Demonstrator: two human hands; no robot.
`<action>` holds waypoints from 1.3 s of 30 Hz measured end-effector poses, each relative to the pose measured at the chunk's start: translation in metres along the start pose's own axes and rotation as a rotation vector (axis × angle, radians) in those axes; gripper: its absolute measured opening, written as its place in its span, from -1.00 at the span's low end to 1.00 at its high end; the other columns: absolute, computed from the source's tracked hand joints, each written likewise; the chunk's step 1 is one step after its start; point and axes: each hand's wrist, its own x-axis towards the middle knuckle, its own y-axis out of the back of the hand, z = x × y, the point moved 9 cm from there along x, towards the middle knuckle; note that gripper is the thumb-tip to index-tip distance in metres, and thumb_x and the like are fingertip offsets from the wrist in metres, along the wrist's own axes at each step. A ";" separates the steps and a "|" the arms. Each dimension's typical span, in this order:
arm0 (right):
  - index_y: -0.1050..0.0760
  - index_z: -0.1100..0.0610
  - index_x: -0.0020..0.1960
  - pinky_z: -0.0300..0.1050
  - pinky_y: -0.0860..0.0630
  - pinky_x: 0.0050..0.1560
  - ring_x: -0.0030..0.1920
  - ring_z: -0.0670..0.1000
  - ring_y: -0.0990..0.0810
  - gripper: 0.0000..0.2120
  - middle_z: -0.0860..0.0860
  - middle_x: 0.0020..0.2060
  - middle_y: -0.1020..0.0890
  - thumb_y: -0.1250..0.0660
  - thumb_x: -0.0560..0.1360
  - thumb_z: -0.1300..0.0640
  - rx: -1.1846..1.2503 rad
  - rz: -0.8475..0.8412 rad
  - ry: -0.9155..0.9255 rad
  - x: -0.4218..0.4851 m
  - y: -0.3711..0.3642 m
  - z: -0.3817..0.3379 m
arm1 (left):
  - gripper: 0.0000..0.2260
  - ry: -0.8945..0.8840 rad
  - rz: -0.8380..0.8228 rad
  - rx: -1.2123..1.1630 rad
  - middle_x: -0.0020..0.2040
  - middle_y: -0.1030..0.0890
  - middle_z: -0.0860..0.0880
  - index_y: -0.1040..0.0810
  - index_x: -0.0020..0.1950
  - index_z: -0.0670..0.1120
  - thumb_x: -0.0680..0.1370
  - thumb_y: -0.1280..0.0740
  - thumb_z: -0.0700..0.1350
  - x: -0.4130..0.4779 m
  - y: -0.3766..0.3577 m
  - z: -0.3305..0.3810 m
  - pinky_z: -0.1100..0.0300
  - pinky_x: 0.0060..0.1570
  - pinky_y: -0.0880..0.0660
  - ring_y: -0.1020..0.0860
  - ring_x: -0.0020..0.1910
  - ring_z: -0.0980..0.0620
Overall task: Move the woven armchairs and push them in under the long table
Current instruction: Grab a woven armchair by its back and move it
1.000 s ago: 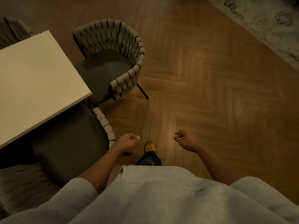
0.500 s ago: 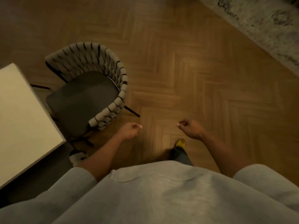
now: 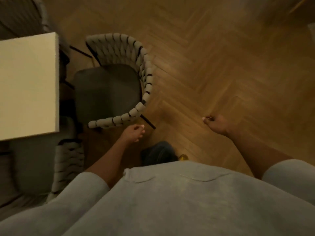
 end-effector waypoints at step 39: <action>-0.50 0.13 0.38 0.00 -0.50 0.10 0.14 0.11 -0.60 -0.60 0.09 0.14 -0.64 -0.25 0.66 -0.09 -0.782 -0.500 0.854 0.433 -0.001 -0.617 | -0.28 1.011 0.961 -1.140 0.41 -0.48 -0.27 -0.38 0.50 -0.25 0.59 -0.23 0.30 0.083 0.028 0.025 -0.14 0.33 -0.46 -0.48 0.33 -0.29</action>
